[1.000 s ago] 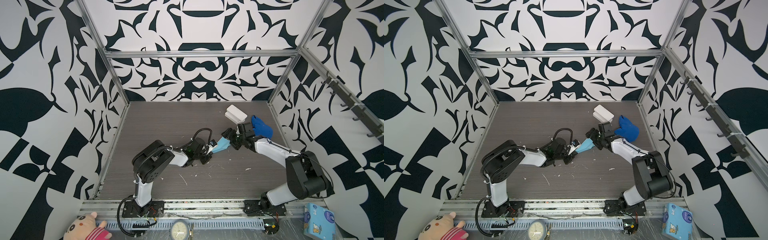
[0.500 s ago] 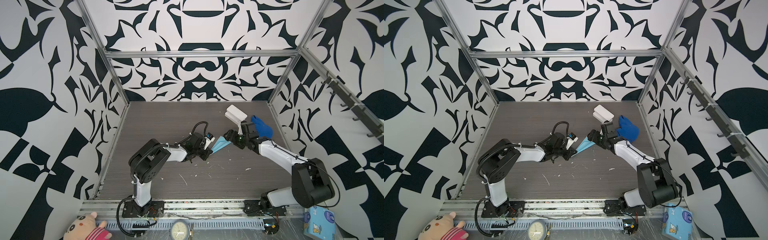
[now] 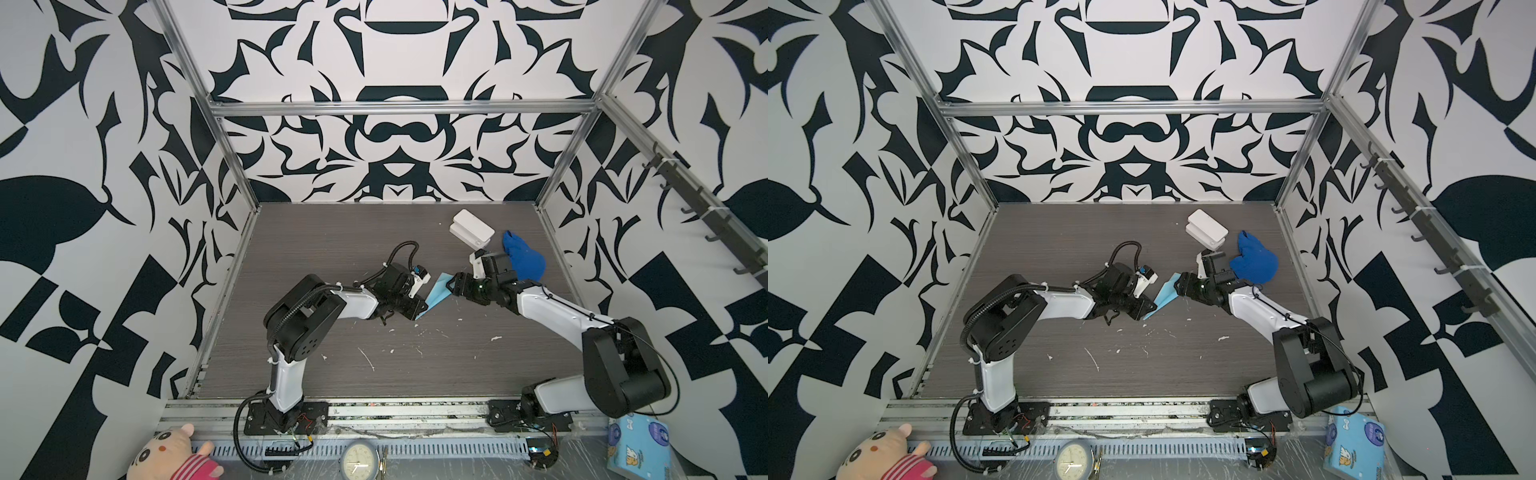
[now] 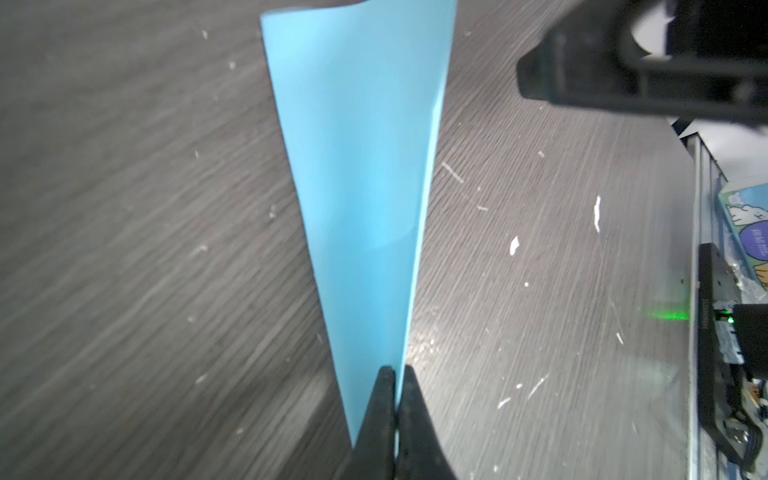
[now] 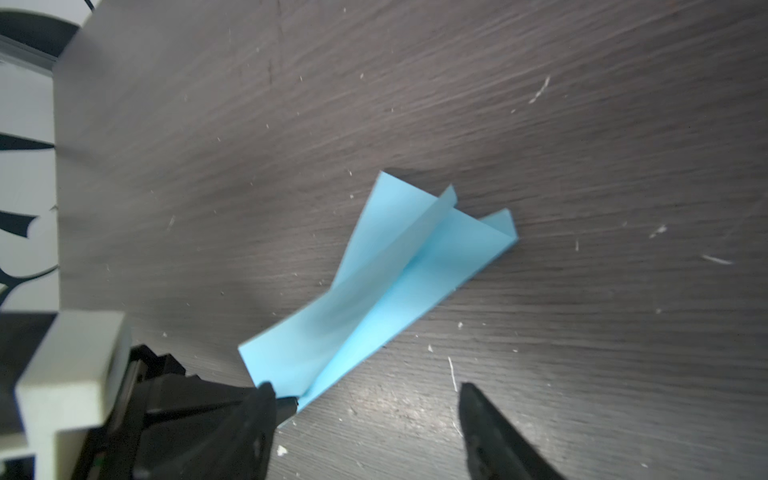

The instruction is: Fold a paper plane with a square sheet of paper (pick it up from the middle)

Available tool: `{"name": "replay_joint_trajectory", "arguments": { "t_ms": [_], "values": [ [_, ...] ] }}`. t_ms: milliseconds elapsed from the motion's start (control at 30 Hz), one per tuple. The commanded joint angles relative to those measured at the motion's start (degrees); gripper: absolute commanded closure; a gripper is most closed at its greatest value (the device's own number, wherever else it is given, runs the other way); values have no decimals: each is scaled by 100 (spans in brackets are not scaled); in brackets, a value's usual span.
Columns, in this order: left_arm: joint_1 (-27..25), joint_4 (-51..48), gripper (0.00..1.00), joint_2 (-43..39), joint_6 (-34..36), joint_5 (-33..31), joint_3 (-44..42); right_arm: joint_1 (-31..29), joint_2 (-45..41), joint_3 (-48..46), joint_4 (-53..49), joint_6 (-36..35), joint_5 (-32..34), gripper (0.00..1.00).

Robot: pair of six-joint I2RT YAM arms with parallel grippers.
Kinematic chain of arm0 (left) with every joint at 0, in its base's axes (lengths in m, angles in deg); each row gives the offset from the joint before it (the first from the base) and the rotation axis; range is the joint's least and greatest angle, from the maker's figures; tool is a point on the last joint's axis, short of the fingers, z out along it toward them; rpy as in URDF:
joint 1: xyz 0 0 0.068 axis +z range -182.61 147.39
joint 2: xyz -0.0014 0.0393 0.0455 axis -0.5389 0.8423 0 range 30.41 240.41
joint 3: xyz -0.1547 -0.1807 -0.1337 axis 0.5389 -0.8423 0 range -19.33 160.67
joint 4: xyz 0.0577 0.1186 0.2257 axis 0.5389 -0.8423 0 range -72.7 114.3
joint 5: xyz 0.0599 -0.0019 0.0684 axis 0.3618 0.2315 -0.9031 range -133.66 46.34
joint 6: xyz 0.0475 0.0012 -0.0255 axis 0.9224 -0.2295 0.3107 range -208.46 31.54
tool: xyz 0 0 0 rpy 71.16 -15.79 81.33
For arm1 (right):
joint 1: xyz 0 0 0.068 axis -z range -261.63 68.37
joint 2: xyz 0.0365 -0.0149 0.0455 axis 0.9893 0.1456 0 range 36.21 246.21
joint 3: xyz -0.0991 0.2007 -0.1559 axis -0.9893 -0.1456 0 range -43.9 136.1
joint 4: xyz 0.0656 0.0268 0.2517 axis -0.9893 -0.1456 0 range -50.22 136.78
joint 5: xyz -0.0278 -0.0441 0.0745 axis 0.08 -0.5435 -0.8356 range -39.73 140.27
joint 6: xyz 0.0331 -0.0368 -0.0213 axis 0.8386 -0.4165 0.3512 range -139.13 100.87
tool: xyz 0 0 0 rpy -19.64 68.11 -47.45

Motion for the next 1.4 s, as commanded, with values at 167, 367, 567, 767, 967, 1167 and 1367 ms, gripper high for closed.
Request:
{"name": "replay_joint_trajectory", "arguments": {
  "t_ms": [167,367,567,767,967,1167,1367],
  "values": [
    [25,-418,96,151,-15,44,331,17,446,-12,188,36,-150,63],
    [17,-873,97,271,-84,83,614,8,666,-73,605,-204,-486,63],
    [21,-1512,96,456,-137,96,1006,2,760,-140,765,-654,-646,56],
    [30,-1642,97,507,-255,51,1082,-9,906,-139,872,-757,-826,52],
    [34,-2019,97,664,-380,60,1346,-91,1059,6,712,-969,-820,50],
    [130,-2292,97,772,-618,209,1523,-174,1162,122,576,-1109,-693,50],
    [225,-2267,97,806,-817,337,1508,-254,1253,304,355,-1232,-490,50]
  ]
}}
